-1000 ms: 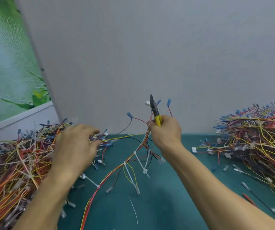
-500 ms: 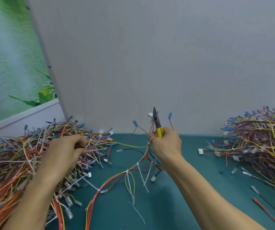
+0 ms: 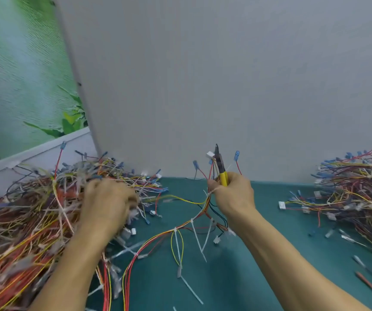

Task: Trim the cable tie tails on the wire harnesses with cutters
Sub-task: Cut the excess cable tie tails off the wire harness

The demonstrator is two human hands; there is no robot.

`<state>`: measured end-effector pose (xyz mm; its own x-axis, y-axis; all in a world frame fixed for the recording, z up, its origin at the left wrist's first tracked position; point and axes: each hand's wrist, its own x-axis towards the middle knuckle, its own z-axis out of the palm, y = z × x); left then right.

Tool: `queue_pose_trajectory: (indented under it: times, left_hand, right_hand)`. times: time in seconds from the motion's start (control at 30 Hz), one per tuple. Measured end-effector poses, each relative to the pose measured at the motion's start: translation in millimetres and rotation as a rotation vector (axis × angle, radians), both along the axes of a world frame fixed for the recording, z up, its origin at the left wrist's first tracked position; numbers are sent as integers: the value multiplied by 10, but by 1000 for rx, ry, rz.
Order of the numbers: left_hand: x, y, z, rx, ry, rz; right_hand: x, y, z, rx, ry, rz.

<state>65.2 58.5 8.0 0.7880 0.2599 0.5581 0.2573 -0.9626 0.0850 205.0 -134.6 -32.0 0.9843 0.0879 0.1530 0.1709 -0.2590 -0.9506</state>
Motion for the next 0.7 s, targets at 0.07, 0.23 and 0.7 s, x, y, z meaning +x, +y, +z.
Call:
queue_pose_trajectory:
  times: [0.07,0.23,0.7]
  left_hand:
    - [34,47,-20,-30,-92,-17]
    - [46,-18,-81,161,-285,-109]
    - [284,-307,-288,-13,-155,-218]
  right_hand:
    - [11,-30,6,-5,-6,-11]
    - [39,-90,1,4,9,-16]
    - [407,-783,235,212,50,-258]
